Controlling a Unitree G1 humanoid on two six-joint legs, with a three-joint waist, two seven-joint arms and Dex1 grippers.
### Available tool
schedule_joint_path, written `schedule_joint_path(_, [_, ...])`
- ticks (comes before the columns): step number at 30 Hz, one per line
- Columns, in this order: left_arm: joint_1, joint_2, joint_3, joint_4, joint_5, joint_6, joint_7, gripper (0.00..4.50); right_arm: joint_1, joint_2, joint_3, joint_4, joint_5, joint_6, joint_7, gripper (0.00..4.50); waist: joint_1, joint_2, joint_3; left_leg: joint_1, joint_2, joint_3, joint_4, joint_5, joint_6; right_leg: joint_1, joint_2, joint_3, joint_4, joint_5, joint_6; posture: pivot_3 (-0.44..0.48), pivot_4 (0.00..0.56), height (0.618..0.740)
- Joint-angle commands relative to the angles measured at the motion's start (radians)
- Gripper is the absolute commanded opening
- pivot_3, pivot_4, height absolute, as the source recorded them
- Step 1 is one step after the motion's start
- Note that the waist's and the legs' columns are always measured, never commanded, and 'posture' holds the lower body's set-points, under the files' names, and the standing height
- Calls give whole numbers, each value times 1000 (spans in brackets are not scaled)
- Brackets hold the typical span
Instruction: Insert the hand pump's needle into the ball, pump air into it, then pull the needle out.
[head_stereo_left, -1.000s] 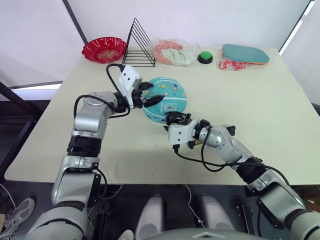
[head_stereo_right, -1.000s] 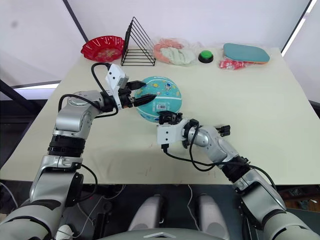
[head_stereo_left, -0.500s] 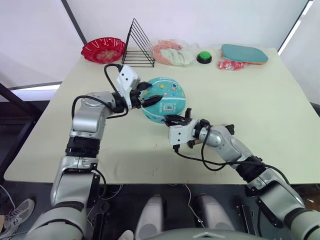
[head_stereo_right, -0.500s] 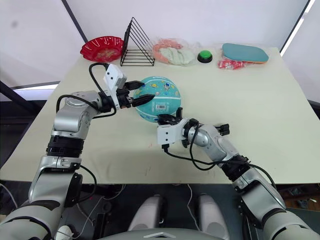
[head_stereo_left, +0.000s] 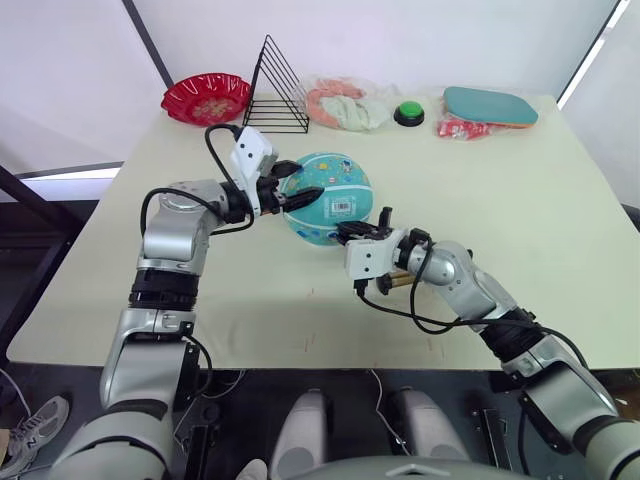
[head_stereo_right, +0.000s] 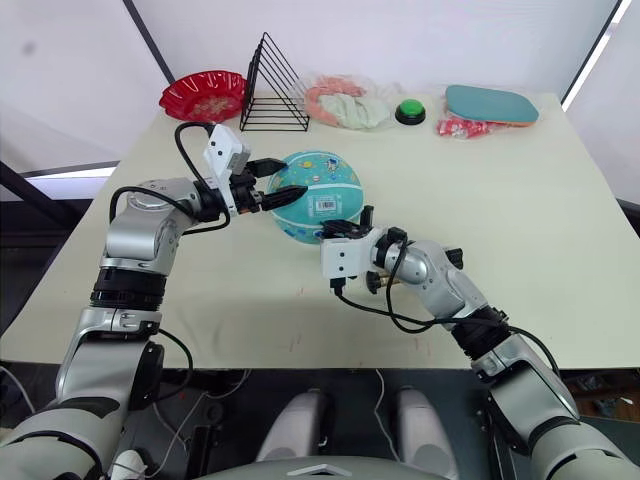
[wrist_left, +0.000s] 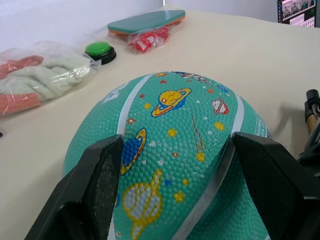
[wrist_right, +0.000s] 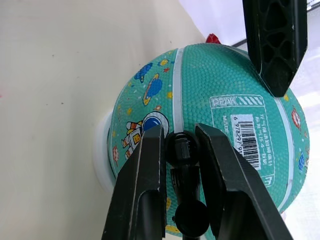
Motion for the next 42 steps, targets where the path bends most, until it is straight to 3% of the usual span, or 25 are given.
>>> schedule_joint_path(1, [-22,2,-2,3,2,-12,-12,3686,-44,34,-55,-65,54,24,1,415,-2,0,0,0,0,0,0,0,0,0,0,0,0,0,0,0,150,740])
schedule_joint_path(20, [21,4,-11,-6,27,-19,8,3686,-55,49,-64,-85,118,73,92,415,-19,0,0,-1,0,0,0,0,0,-1,0,0,0,0,0,0,150,740])
schedule_joint_path(31, [75,-23,-41,22,79,-15,82,3686,8,-14,-13,-35,4,-82,4,415,-8,0,0,0,-1,0,0,0,0,0,-1,0,0,0,0,0,150,740])
schedule_joint_path(42, [78,-44,-81,80,145,-58,145,3686,35,-29,-37,-75,25,-155,-24,415,9,0,0,0,-1,0,0,0,0,1,-1,0,0,0,0,0,150,740])
